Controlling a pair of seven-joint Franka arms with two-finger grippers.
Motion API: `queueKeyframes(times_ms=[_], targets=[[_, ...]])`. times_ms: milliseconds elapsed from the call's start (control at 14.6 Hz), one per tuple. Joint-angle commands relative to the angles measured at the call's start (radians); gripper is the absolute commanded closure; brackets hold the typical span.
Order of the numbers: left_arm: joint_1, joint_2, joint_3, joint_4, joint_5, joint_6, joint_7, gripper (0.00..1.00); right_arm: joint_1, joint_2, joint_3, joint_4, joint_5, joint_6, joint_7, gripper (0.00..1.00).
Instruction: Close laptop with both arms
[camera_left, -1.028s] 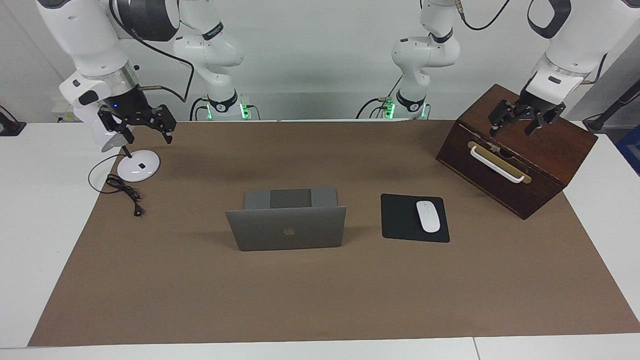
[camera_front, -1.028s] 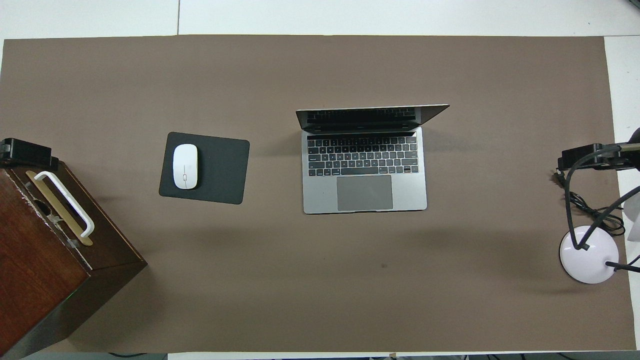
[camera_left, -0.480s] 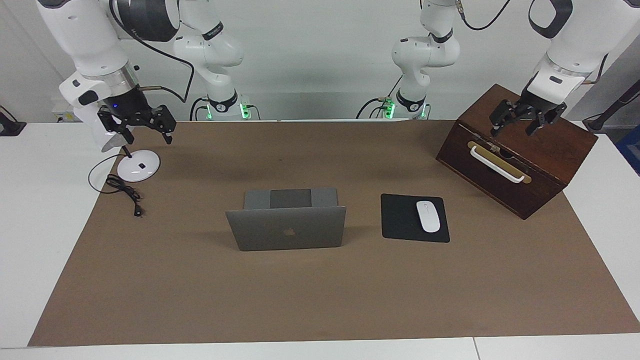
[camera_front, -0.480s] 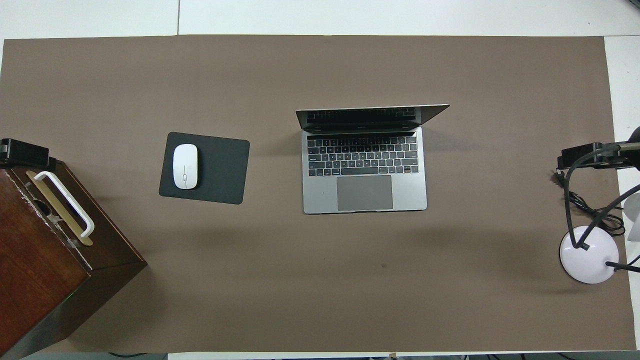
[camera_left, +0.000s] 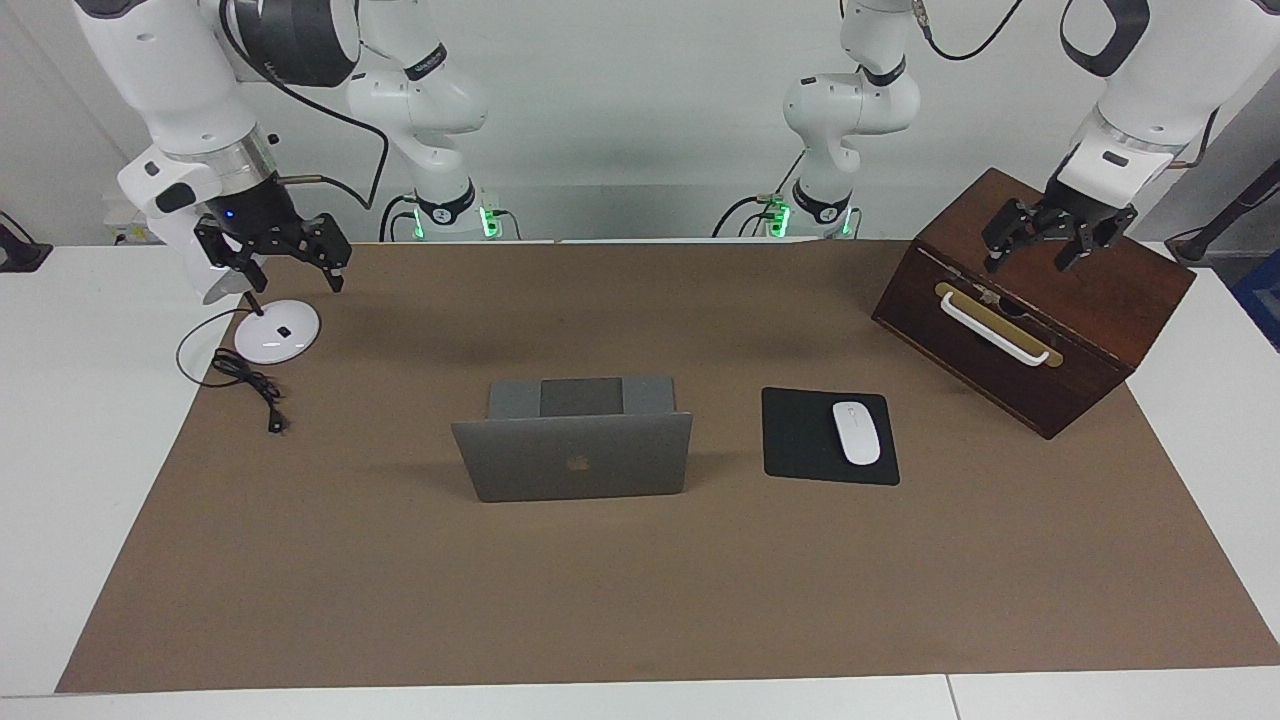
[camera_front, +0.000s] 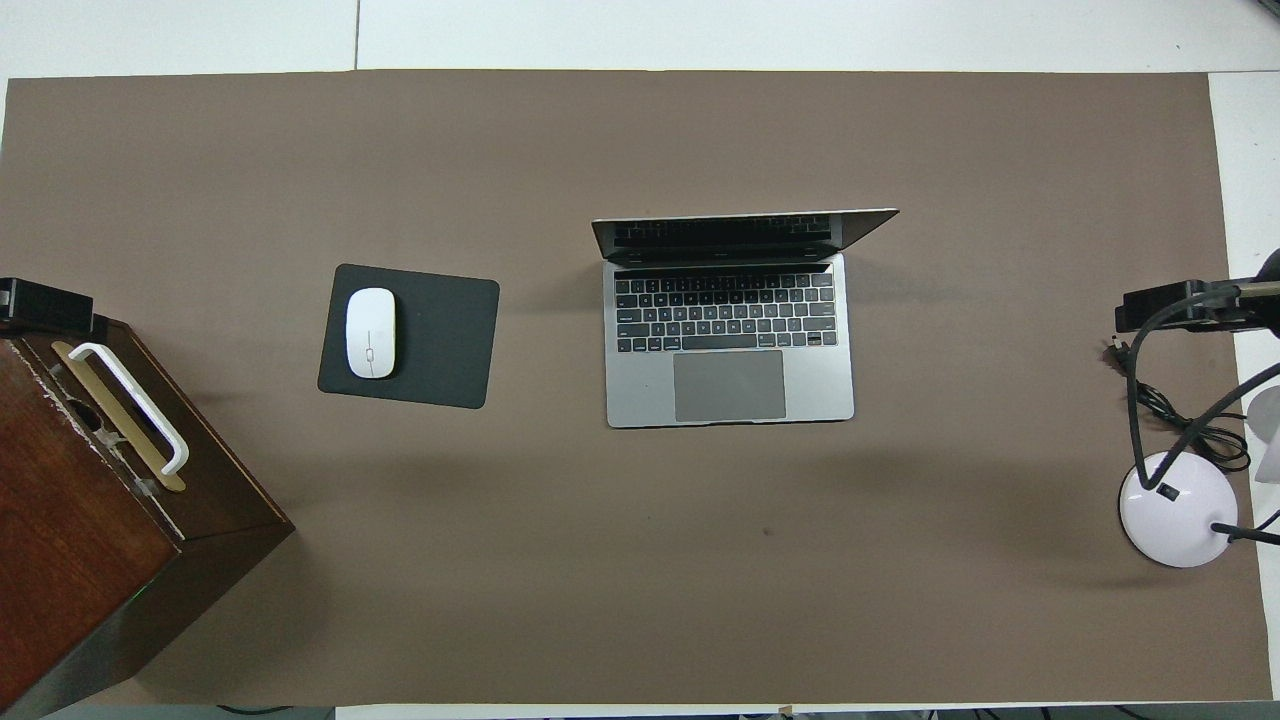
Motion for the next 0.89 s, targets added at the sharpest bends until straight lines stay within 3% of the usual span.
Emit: queueKeyframes(times_ms=[0,822], targets=[[0.014,0.006,-0.006,0.014,-0.009,-0.004,0.022,0.00,-0.018,-0.018,0.007,-0.035,0.022,0.031,-0.015,0.00],[0.010,-0.006,-0.008,-0.016,-0.009,0.010,-0.006,0.00,-0.018,-0.021,0.007,-0.049,0.022,0.042,-0.016,0.00]])
